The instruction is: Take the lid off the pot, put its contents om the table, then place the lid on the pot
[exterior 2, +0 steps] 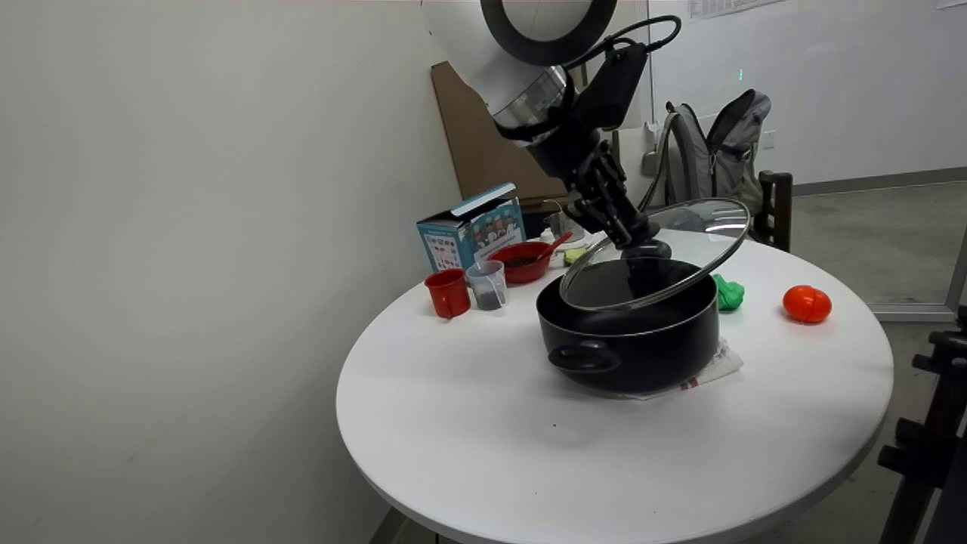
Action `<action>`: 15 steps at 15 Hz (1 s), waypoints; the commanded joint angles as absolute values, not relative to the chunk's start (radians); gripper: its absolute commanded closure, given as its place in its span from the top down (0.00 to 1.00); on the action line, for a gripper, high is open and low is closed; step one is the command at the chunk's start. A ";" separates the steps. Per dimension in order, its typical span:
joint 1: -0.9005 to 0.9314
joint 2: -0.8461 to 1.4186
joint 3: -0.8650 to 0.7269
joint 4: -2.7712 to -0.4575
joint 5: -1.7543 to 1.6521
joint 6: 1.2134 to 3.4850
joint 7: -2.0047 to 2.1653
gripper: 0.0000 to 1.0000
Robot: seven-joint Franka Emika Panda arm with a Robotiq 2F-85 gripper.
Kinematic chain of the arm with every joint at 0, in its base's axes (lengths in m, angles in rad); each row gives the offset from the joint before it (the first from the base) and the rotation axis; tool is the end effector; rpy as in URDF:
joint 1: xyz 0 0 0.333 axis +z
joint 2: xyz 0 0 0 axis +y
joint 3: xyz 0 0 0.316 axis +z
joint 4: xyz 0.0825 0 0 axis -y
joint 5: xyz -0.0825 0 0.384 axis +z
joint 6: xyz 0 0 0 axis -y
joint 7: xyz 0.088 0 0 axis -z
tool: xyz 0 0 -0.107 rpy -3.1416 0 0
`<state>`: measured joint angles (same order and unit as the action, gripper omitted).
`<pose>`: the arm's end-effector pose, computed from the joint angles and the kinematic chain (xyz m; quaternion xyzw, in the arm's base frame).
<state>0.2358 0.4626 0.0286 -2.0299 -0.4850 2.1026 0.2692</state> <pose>0.5441 0.1244 0.1937 0.9541 0.1570 -0.1349 0.2163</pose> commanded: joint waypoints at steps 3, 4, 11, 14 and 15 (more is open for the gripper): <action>0.252 0.522 0.018 -1.941 -0.497 2.066 0.269 0.24; 0.253 0.532 0.017 -1.930 -0.496 2.065 0.268 0.24; 0.266 0.581 0.013 -1.871 -0.493 2.064 0.269 0.24; 0.272 0.597 0.011 -1.854 -0.492 2.065 0.269 0.24; 0.274 0.601 0.011 -1.849 -0.492 2.064 0.270 0.24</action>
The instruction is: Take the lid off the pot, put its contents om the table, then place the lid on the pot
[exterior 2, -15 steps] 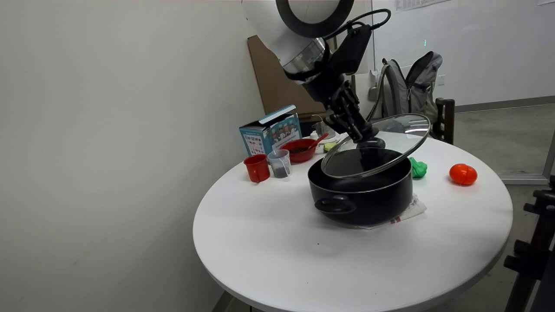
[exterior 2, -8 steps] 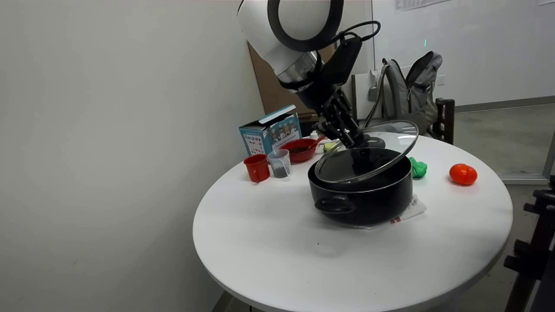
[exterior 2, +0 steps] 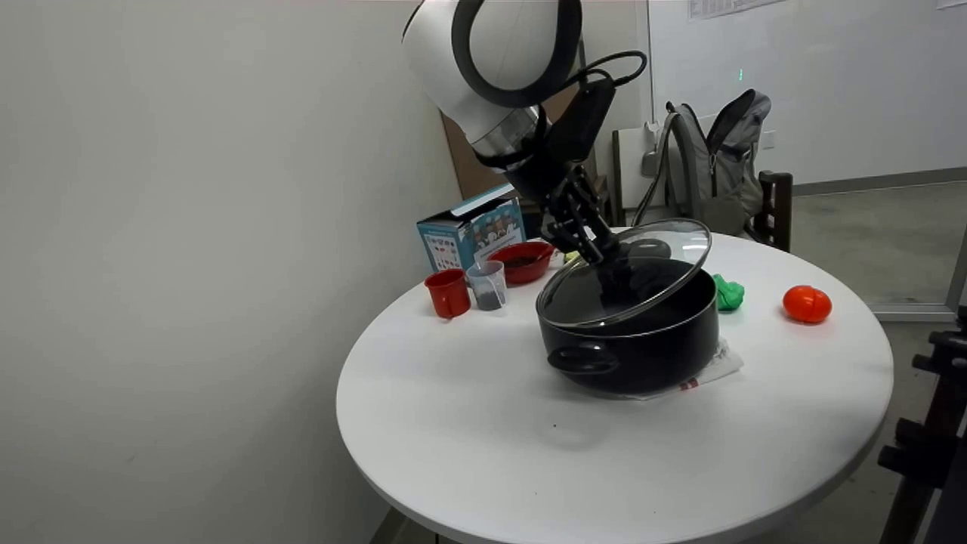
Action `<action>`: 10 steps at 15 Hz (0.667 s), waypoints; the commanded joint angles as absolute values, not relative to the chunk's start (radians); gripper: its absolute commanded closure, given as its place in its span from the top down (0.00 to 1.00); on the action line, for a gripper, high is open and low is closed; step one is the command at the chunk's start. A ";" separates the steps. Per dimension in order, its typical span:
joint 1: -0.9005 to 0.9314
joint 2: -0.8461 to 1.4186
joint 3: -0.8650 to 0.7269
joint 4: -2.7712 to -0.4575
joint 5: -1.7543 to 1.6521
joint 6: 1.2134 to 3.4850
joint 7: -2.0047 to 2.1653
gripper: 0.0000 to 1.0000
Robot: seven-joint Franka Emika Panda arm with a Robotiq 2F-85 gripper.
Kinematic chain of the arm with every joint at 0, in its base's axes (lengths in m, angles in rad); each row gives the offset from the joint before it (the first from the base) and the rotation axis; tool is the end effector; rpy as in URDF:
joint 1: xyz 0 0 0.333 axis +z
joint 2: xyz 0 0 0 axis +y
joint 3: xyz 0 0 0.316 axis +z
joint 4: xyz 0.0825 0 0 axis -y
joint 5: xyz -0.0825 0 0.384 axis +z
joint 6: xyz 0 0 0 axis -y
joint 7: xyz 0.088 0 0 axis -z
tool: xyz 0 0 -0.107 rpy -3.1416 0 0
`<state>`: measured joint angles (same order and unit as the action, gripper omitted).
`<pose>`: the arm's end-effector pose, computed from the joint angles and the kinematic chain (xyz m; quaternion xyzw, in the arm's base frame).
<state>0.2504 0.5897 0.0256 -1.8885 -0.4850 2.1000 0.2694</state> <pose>0.5761 0.1397 0.1693 0.9545 0.1604 -0.1282 0.2161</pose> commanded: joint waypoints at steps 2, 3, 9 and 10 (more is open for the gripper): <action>0.276 0.606 0.010 -1.842 -0.492 2.063 0.271 0.24; 0.278 0.609 0.009 -1.839 -0.492 2.063 0.271 0.24; 0.273 0.596 0.010 -1.871 -0.490 2.126 0.294 0.24; 0.271 0.593 0.010 -1.879 -0.489 2.143 0.297 0.24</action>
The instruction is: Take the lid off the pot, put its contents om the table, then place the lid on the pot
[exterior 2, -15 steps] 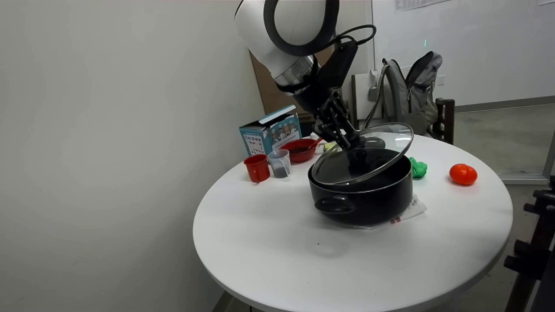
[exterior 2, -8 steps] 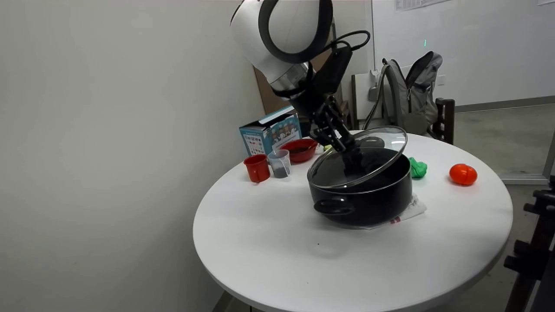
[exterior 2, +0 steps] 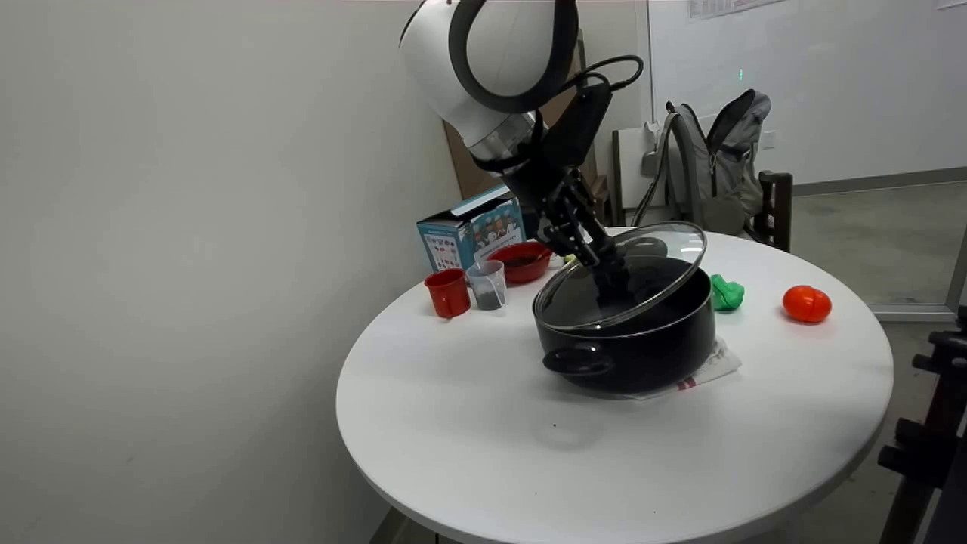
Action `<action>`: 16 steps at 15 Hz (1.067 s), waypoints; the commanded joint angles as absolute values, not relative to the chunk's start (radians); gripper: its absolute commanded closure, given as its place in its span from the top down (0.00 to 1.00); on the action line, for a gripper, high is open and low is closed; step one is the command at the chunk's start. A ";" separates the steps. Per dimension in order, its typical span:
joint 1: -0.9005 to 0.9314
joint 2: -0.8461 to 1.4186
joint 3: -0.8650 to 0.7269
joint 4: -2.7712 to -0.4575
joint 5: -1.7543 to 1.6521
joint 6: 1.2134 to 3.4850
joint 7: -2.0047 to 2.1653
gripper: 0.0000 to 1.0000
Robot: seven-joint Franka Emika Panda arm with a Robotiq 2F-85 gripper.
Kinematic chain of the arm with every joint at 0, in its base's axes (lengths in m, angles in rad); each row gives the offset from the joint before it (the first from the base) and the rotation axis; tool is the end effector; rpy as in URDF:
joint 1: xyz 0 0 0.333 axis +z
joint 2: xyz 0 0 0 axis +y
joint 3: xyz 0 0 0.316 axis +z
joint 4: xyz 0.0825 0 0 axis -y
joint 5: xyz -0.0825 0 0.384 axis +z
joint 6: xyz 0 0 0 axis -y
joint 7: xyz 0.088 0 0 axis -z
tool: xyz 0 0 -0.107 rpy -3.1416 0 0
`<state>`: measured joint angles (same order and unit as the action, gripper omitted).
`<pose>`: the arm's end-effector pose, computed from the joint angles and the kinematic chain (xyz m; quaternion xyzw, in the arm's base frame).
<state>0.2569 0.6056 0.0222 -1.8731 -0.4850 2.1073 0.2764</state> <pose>0.5795 0.1430 0.1654 0.9553 0.1593 -0.1240 0.2161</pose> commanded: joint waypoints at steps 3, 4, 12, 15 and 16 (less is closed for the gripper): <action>0.268 0.580 0.003 -1.918 -0.497 2.242 0.322 0.24; 0.267 0.577 -0.003 -1.934 -0.500 2.277 0.327 0.24; 0.245 0.525 -0.032 -2.063 -0.470 2.468 0.303 0.24; 0.221 0.498 -0.024 -2.112 -0.436 2.519 0.282 0.24; 0.214 0.491 -0.021 -2.125 -0.422 2.536 0.276 0.24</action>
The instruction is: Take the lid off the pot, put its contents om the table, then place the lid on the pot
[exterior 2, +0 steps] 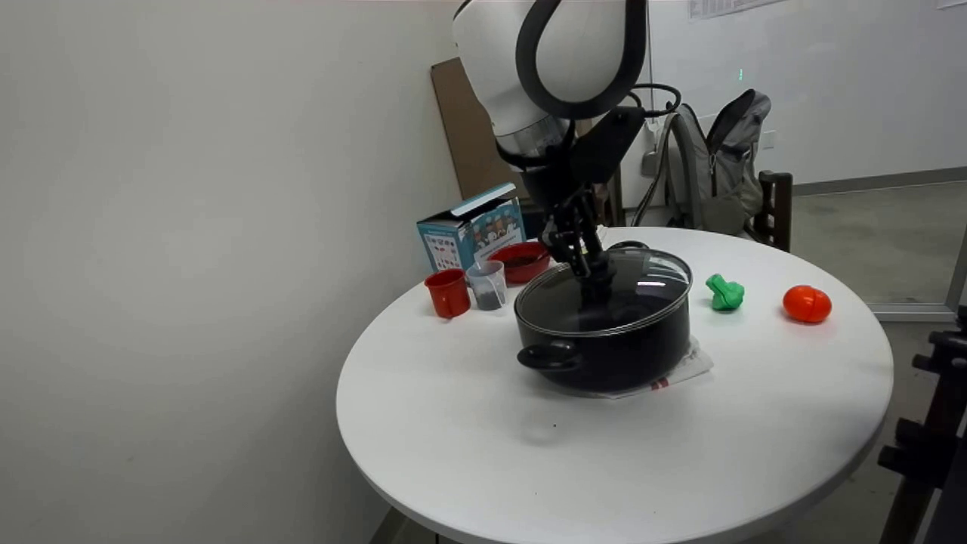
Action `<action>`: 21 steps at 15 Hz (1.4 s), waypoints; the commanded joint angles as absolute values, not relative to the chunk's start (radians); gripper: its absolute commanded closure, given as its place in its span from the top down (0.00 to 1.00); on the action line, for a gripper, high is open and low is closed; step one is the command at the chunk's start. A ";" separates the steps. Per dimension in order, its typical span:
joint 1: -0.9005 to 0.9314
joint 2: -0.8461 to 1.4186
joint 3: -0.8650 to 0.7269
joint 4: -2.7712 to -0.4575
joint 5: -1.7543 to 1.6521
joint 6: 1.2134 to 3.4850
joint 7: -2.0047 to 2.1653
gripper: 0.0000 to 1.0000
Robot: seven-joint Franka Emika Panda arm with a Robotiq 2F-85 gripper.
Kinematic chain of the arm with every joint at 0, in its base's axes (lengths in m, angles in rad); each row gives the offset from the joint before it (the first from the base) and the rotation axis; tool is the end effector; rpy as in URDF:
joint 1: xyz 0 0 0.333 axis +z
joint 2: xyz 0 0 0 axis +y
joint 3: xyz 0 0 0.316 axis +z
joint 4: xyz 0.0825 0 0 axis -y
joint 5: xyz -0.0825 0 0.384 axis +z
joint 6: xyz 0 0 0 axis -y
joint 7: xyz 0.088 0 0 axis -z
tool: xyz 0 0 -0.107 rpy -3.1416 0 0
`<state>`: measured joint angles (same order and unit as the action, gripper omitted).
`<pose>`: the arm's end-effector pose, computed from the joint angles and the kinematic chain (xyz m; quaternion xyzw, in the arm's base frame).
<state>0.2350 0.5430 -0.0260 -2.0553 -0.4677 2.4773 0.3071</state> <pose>0.5644 0.1210 0.1579 0.9780 0.1444 -0.0225 0.1489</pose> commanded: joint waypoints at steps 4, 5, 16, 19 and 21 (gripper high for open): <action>0.181 0.468 -0.003 -2.166 -0.338 2.588 0.227 0.24; 0.173 0.467 0.000 -2.170 -0.318 2.600 0.214 0.24; 0.167 0.474 -0.046 -2.171 -0.297 2.656 0.186 0.24; 0.176 0.476 -0.066 -2.168 -0.316 2.664 0.194 0.24; 0.183 0.481 -0.077 -2.168 -0.329 2.676 0.199 0.24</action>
